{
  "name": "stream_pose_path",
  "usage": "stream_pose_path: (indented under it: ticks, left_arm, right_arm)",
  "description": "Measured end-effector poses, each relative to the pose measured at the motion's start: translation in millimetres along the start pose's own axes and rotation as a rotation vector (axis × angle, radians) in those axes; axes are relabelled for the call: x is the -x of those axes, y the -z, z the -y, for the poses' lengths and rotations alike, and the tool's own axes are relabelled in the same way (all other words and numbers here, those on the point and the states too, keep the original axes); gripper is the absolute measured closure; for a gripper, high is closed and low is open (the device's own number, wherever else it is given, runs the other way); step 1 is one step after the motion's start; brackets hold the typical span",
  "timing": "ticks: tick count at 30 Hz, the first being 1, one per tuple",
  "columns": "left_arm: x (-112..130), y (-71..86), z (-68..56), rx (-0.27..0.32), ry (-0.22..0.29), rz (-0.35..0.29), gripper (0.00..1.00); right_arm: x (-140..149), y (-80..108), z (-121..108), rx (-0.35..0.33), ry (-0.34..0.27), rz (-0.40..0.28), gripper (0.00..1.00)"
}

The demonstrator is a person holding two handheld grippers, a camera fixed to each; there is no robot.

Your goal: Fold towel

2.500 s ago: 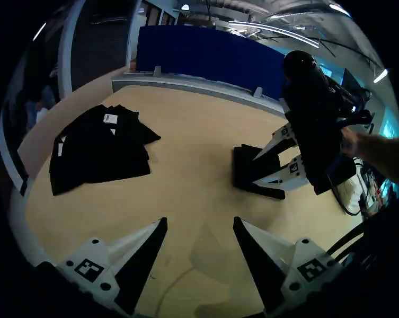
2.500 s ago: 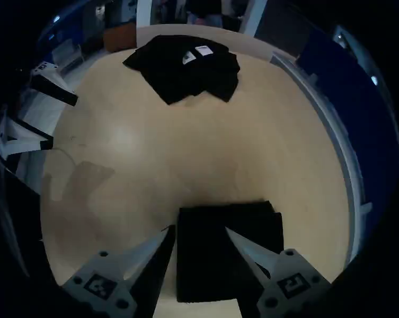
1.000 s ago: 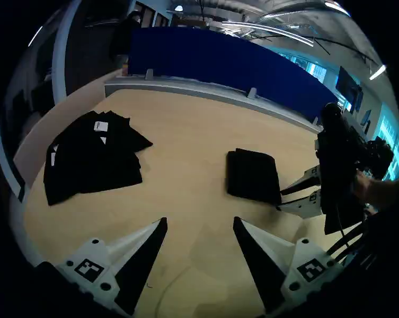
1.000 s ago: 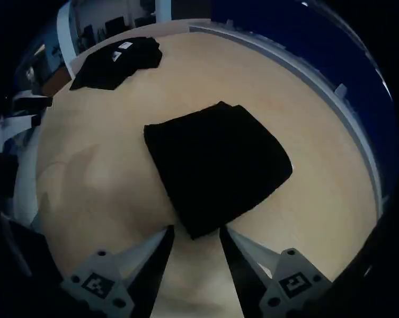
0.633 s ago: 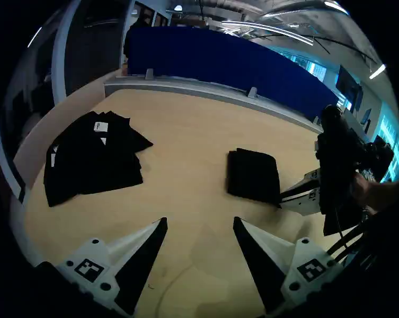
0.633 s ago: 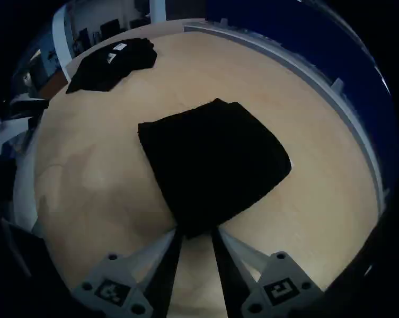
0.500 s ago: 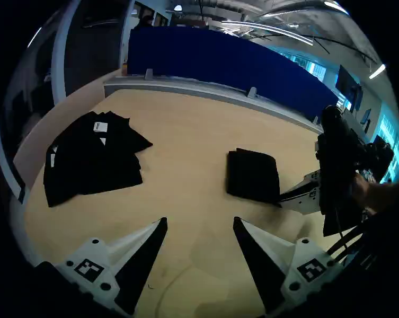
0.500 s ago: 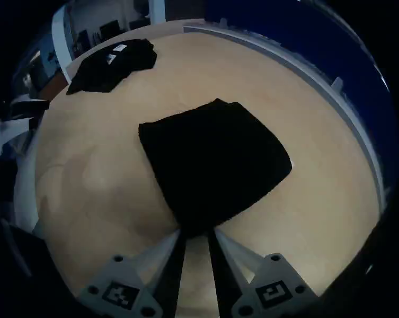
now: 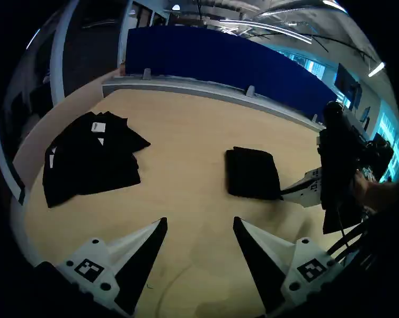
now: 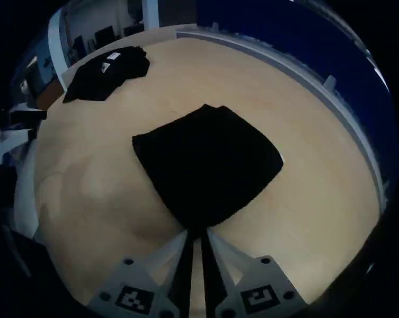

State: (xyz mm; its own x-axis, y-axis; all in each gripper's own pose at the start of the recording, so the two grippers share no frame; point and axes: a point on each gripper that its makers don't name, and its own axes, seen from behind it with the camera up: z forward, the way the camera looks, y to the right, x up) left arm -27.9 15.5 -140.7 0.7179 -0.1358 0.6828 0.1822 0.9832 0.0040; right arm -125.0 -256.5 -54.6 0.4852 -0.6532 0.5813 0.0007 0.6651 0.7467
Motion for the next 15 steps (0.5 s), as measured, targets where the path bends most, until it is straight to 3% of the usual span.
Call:
stream_pose_path:
  ticks: [8, 15]
  left_arm:
    - [-2.8, 0.8, -3.3, 0.005, -0.006, -0.001, 0.08]
    - [-10.9, 1.0, -7.0, 0.011, -0.013, -0.014, 0.08]
  right_arm:
    - [-14.8, 10.3, -2.2, 0.011, 0.003, -0.051, 0.91]
    - [-46.8, 30.1, -10.3, 0.033, 0.009, -0.140, 0.92]
